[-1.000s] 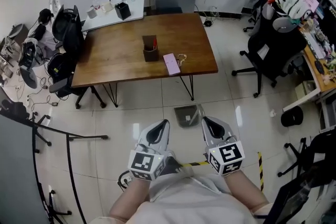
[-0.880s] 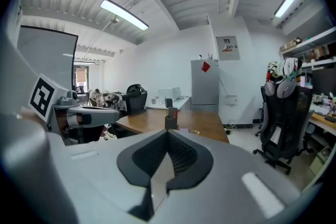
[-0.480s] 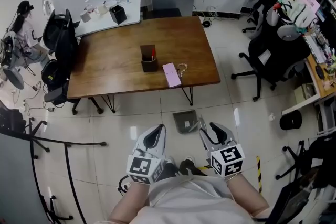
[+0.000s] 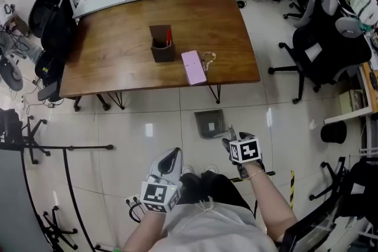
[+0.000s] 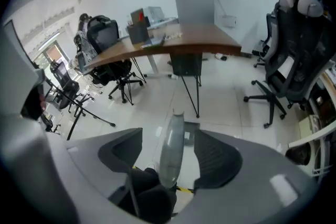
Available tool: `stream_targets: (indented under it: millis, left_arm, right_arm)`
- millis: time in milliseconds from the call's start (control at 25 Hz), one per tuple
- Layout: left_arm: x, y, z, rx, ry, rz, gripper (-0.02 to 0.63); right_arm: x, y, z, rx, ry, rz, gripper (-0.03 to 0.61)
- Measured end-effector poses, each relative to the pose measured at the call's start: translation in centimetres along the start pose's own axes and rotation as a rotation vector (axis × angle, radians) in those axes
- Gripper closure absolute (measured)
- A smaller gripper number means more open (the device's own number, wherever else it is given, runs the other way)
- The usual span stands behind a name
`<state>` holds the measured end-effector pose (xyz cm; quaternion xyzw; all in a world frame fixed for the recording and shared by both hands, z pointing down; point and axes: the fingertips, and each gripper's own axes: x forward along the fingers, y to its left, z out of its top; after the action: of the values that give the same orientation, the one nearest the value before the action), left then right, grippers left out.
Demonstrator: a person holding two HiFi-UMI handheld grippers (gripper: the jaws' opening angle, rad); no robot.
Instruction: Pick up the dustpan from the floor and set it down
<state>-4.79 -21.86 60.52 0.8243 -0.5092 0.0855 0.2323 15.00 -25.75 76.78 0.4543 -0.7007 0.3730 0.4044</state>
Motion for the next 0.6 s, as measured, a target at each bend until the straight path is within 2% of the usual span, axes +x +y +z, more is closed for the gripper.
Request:
stream_targets:
  millis: [120,200,240,280,360,480,600]
  left_arm:
    - [0.7,1.4,-1.3,0.008,0.003,0.020,0.598]
    - [0.5,2.1,-1.1,0.011,-0.003,0.030,0.598]
    - [0.4,2.3,-0.7,0.007,-0.009,0.033,0.598]
    - [0.2,2.6,-0.3,0.001,-0.017,0.037,0.598]
    - [-0.3,3.1,0.5,-0.009,-0.042,0.046,0.598]
    - [-0.7,3.7,1.4,-0.015,-0.073,0.057,0.598]
    - [-0.7,3.6,1.4,-0.008,-0.057,0.043,0.598]
  right_arm:
    - [4.7,-1.9,-2.1,0.071,0.154,-0.025,0.291]
    - [6.7,-2.5,-3.3,0.112,0.233,-0.049,0.368]
    - [7.1,-2.7,-3.6,0.107,0.249,-0.075,0.430]
    - [7.1,-2.9,-3.6,0.089,0.247,-0.106,0.506]
    - [7.1,-2.8,-3.2,0.054,0.230,-0.139,0.574]
    - [7.2,-2.0,-3.1,0.050,0.230,-0.114,0.577]
    - [6.3,-1.6,-3.1,0.054,0.217,-0.101,0.578]
